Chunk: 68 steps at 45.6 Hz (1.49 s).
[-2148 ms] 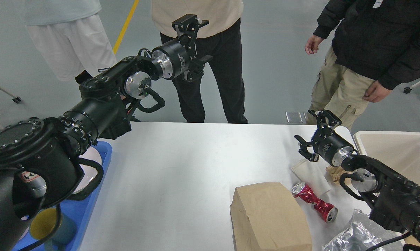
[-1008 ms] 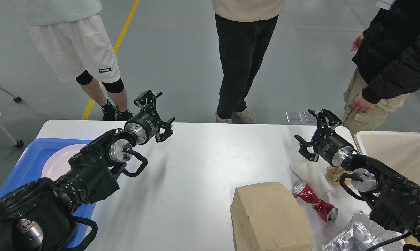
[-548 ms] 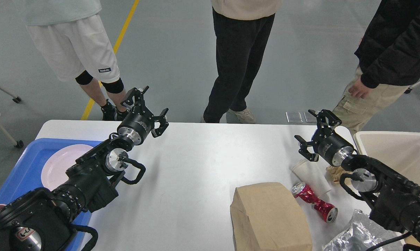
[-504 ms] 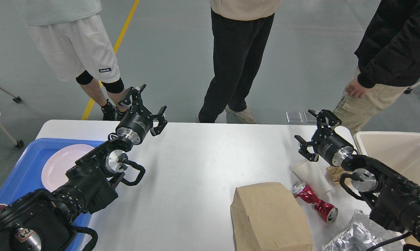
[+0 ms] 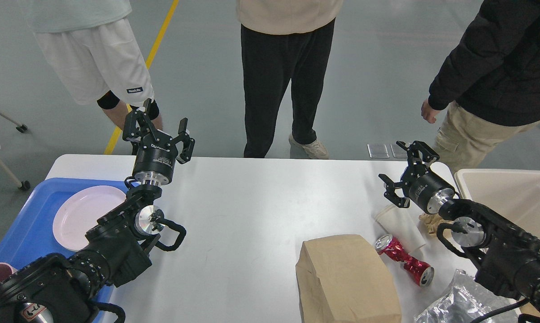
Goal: Tidy desktop
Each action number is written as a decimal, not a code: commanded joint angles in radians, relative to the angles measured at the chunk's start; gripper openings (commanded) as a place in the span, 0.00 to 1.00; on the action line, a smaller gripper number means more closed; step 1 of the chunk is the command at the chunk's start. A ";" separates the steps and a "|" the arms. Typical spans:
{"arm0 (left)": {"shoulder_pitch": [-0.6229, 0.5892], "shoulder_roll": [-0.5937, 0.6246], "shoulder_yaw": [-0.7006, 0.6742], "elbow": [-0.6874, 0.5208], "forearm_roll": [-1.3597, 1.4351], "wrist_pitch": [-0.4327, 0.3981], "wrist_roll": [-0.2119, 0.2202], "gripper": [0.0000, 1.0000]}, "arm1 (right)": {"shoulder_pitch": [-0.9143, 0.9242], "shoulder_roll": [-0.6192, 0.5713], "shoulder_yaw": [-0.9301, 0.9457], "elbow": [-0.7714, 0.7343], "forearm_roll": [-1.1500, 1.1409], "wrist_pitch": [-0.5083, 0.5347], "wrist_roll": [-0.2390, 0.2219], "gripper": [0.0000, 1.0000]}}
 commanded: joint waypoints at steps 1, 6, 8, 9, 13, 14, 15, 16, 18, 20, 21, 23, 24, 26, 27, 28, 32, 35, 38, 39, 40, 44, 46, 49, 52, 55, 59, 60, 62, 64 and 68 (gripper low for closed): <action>0.002 -0.002 -0.001 0.000 0.000 0.000 -0.011 0.97 | 0.000 0.000 0.000 0.000 0.000 0.000 0.000 1.00; 0.002 0.000 -0.001 0.000 0.000 0.000 -0.011 0.97 | 0.000 0.000 0.000 0.000 0.000 0.000 0.000 1.00; 0.002 -0.002 -0.001 0.000 0.000 0.000 -0.012 0.97 | 0.000 0.000 0.000 0.000 0.000 0.000 0.000 1.00; 0.002 -0.002 -0.001 0.000 0.000 0.000 -0.012 0.97 | 0.000 0.000 0.000 0.000 0.000 0.000 0.000 1.00; 0.002 -0.002 -0.001 0.000 0.000 0.000 -0.011 0.97 | 0.000 0.000 0.000 0.000 0.000 0.000 0.000 1.00; 0.002 -0.002 -0.001 0.000 0.000 0.000 -0.011 0.97 | 0.000 0.000 0.000 0.000 0.002 0.000 0.000 1.00; 0.002 -0.002 -0.001 0.000 0.000 0.000 -0.011 0.97 | 0.000 0.000 0.000 0.000 0.000 0.000 0.000 1.00; 0.002 -0.002 -0.001 0.000 0.000 0.000 -0.012 0.97 | 0.000 0.000 0.000 0.000 0.000 0.000 0.000 1.00; 0.002 -0.002 -0.001 0.000 0.000 0.000 -0.012 0.97 | 0.000 0.000 0.000 0.000 0.000 0.000 0.000 1.00; 0.002 -0.002 -0.001 0.000 0.000 0.000 -0.011 0.97 | 0.000 0.000 0.000 0.000 0.000 0.000 0.000 1.00; 0.002 -0.002 -0.001 0.000 0.000 0.000 -0.011 0.97 | 0.000 0.000 0.000 0.000 0.000 0.002 0.000 1.00; 0.002 -0.002 -0.001 0.000 0.000 0.000 -0.012 0.97 | 0.000 0.000 0.000 0.000 0.000 0.000 0.000 1.00; 0.002 -0.002 -0.001 0.000 0.000 0.000 -0.012 0.97 | 0.000 0.000 0.000 0.000 0.000 0.000 0.000 1.00; 0.002 -0.002 -0.001 0.000 0.000 0.000 -0.011 0.97 | 0.000 0.000 0.000 0.000 0.000 0.000 0.000 1.00; 0.002 -0.002 -0.001 0.000 0.000 0.000 -0.012 0.97 | 0.000 0.000 0.000 0.000 0.000 0.000 0.000 1.00; 0.002 -0.002 -0.001 0.000 0.000 0.000 -0.011 0.97 | 0.000 0.000 0.000 0.000 0.000 0.000 0.000 1.00; 0.002 -0.002 -0.001 0.000 0.000 0.000 -0.012 0.97 | 0.000 0.000 0.000 0.000 0.000 0.000 0.000 1.00; 0.002 -0.002 -0.001 0.000 0.000 0.000 -0.012 0.97 | 0.000 0.000 0.000 0.000 0.000 0.000 0.000 1.00; 0.002 -0.002 -0.001 0.000 0.000 0.000 -0.012 0.97 | 0.000 0.000 0.000 0.000 0.000 0.000 0.000 1.00; 0.002 -0.002 -0.001 0.000 0.000 0.000 -0.012 0.97 | 0.000 0.003 0.000 0.000 0.000 0.000 0.000 1.00; 0.002 -0.002 -0.001 0.000 0.000 0.000 -0.012 0.97 | 0.000 0.005 0.000 0.000 0.000 0.000 0.000 1.00; 0.002 -0.002 -0.001 0.000 0.000 0.000 -0.011 0.97 | 0.002 0.005 0.000 0.000 0.000 -0.002 0.000 1.00; 0.002 -0.002 -0.001 0.000 0.000 0.000 -0.012 0.97 | 0.002 0.005 0.000 0.000 0.000 -0.003 0.000 1.00; 0.002 -0.002 -0.001 0.000 0.000 0.000 -0.012 0.97 | 0.003 0.005 0.000 0.000 0.002 -0.005 -0.002 1.00; 0.002 -0.002 -0.001 0.000 0.000 0.000 -0.012 0.97 | 0.005 0.005 0.000 0.000 0.002 -0.008 -0.006 1.00; 0.002 -0.002 -0.001 0.000 0.000 0.000 -0.012 0.97 | 0.005 0.005 0.000 0.000 0.002 -0.008 -0.009 1.00; 0.002 -0.002 -0.001 0.000 0.000 0.000 -0.012 0.97 | 0.011 0.006 0.002 -0.009 0.003 -0.011 -0.009 1.00; 0.002 -0.002 -0.001 0.000 0.000 0.000 -0.012 0.97 | 0.014 0.006 0.003 -0.012 0.006 -0.011 -0.011 1.00; 0.002 -0.002 -0.001 0.000 0.000 0.000 -0.012 0.97 | 0.020 0.006 0.003 -0.017 0.023 -0.012 -0.011 1.00; 0.002 -0.002 -0.001 0.000 0.000 0.000 -0.012 0.97 | 0.021 0.000 0.006 -0.018 0.049 -0.012 -0.011 1.00; 0.002 -0.002 -0.001 0.000 0.000 0.000 -0.012 0.97 | 0.023 -0.008 0.008 -0.038 0.106 -0.012 -0.011 1.00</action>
